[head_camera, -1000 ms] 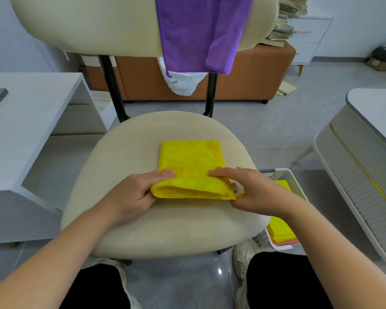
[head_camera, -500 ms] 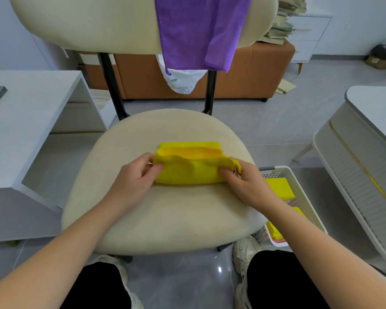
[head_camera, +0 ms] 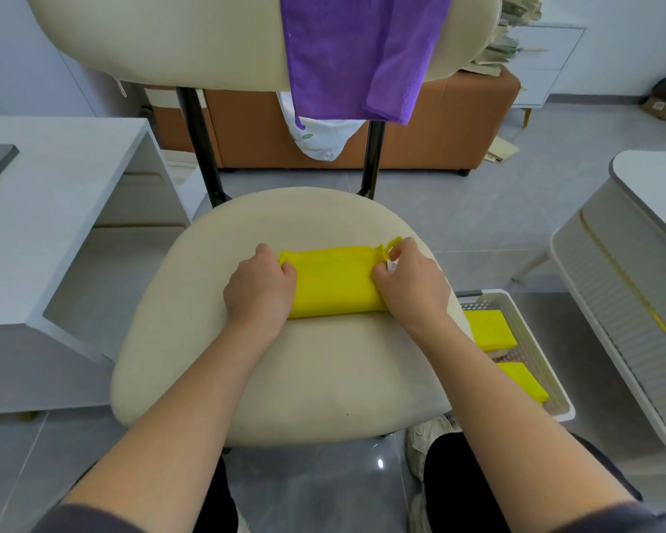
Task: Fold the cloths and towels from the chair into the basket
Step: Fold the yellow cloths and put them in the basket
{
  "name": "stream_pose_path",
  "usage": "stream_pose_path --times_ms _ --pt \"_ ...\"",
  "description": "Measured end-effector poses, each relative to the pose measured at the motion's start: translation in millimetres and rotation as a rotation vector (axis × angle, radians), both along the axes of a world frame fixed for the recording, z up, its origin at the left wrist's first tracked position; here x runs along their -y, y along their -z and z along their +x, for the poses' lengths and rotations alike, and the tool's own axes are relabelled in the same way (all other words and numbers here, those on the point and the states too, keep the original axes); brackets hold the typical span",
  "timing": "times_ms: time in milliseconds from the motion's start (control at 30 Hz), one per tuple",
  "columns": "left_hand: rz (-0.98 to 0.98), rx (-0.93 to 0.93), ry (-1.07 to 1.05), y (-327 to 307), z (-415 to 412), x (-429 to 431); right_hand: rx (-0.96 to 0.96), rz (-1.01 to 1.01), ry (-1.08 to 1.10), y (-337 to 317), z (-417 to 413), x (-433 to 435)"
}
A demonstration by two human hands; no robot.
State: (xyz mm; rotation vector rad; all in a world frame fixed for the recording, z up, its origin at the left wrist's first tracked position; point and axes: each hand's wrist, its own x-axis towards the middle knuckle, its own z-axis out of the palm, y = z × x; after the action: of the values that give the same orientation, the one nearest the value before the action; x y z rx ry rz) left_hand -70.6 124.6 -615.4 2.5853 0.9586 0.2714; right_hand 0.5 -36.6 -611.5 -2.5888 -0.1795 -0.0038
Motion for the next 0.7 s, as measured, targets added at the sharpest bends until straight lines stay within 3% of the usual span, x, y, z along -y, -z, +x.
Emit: stream_pose_path --times_ms 133,233,300,367,467,533,700 --pt "0.226 0.161 0.161 0.9 -2.4 -0.2 0.111 -0.039 -0.027 1.9 1.2 -0.5" --pt "0.386 0.248 0.479 4.0 -3.3 -12.0 0.419 -0.119 -0.144 1.0 5.9 5.5" --pt "0.375 0.228 0.565 2.6 -7.6 -18.6 0.589 -0.002 -0.345 -1.8 5.9 9.8" --pt "0.307 0.106 0.604 -4.2 -16.1 -19.3 0.537 0.028 -0.617 -2.7 -1.4 11.3" --pt "0.246 -0.056 0.656 -10.6 -27.3 -21.7 0.287 -0.175 -0.845 3.2 -16.1 11.6" --pt "0.226 -0.086 0.688 -9.4 -31.3 -23.1 0.166 -0.243 -0.83 5.3 -16.8 13.3" --pt "0.175 0.063 0.633 -0.6 -28.2 -20.4 0.129 -0.193 -0.747 1.3 -11.7 10.8"
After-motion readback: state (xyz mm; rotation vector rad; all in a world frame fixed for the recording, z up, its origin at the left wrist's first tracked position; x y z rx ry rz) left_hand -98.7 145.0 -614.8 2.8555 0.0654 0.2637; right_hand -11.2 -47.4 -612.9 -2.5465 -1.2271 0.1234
